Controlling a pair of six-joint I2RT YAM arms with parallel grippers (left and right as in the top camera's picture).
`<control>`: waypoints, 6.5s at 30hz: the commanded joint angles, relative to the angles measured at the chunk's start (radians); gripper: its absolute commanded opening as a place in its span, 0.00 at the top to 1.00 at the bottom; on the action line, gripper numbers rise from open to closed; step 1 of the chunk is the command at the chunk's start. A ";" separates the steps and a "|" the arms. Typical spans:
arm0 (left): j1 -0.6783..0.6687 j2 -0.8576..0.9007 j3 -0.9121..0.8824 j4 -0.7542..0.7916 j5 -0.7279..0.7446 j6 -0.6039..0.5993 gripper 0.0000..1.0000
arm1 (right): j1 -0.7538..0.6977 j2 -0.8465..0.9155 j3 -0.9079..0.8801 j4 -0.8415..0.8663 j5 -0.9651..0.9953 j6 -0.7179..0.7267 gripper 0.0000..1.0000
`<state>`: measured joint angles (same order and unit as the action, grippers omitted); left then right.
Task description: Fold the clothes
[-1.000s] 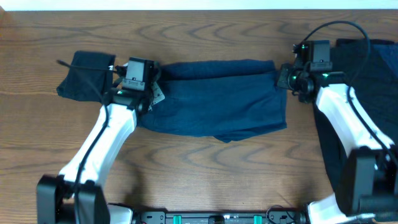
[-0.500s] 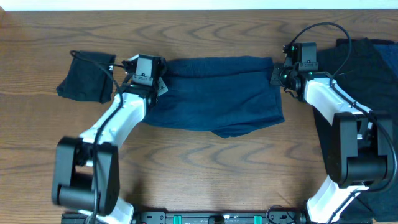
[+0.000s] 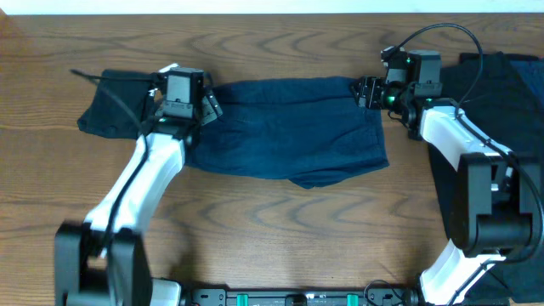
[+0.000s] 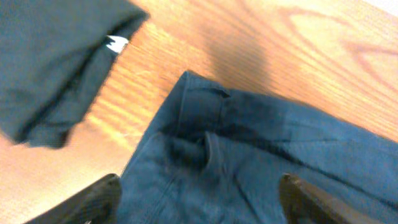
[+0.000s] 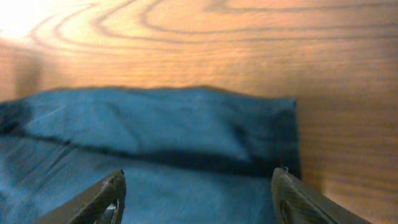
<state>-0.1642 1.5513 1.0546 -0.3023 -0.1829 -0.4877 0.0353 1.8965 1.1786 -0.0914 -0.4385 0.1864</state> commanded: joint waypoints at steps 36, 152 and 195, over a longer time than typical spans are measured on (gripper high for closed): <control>-0.001 0.272 -0.022 -0.167 0.229 0.020 0.94 | 0.286 0.166 0.018 -0.016 0.214 -0.053 0.99; 0.098 0.032 -0.016 -0.314 0.127 0.146 0.58 | 0.089 -0.066 -0.242 -0.492 0.360 0.052 0.94; 0.155 0.276 -0.017 -0.137 0.210 0.352 0.00 | 0.089 -0.066 -0.242 -0.477 0.359 0.052 0.81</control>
<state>-0.0101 1.8233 1.0416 -0.4408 0.0231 -0.1116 0.1314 1.7756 0.9611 -0.5636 -0.1829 0.2306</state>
